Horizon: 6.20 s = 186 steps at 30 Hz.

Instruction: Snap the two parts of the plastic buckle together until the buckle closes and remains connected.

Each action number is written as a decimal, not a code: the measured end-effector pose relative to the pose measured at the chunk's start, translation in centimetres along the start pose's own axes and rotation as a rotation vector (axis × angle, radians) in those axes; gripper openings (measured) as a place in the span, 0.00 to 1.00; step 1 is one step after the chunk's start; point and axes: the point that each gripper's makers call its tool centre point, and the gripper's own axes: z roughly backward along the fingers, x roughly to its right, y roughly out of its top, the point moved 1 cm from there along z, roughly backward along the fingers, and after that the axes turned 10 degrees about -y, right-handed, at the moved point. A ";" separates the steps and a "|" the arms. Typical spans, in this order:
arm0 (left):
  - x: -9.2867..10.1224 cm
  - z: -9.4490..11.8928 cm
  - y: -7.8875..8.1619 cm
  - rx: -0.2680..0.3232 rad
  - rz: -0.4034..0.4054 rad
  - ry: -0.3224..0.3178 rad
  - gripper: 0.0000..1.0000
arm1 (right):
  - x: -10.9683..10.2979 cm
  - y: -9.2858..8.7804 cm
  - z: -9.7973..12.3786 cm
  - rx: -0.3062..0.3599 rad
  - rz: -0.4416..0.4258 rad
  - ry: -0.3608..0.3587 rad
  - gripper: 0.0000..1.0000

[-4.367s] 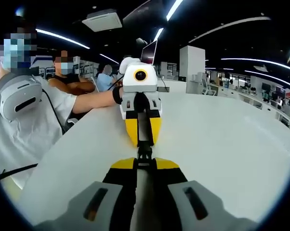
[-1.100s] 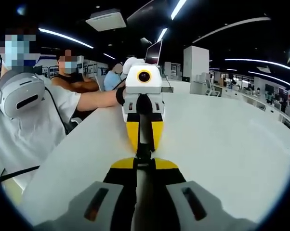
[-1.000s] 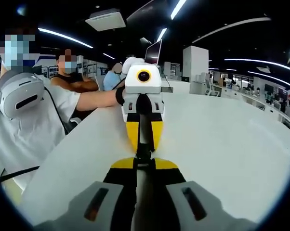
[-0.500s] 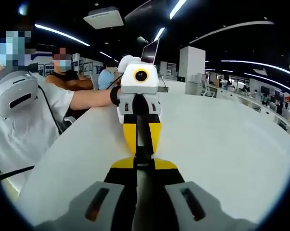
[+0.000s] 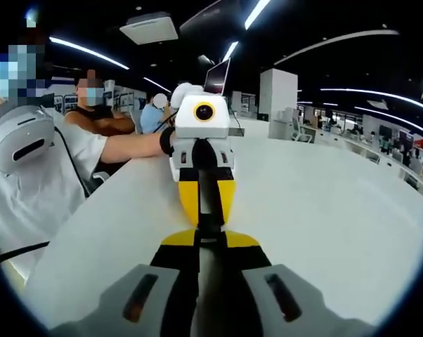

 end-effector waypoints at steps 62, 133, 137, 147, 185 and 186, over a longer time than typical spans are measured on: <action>-3.1 1.3 3.0 0.183 -0.024 0.159 1.00 | 0.8 0.2 0.2 0.029 0.019 -0.001 0.09; -5.0 2.3 3.2 0.203 -0.025 0.335 0.99 | 5.3 0.7 1.6 0.005 -0.026 -0.314 0.10; -5.3 2.4 3.2 0.197 -0.031 0.354 0.99 | 5.4 0.5 1.5 -0.006 -0.024 -0.324 0.10; -6.0 3.3 3.9 0.244 -0.013 0.411 0.99 | 6.9 0.9 1.8 0.010 -0.030 -0.385 0.10; -6.6 4.0 4.0 0.276 0.002 0.463 0.99 | 11.5 2.4 2.0 0.015 -0.082 -0.500 0.10; -6.6 4.0 4.0 0.275 0.002 0.463 0.99 | 11.7 2.3 2.0 0.010 -0.081 -0.506 0.10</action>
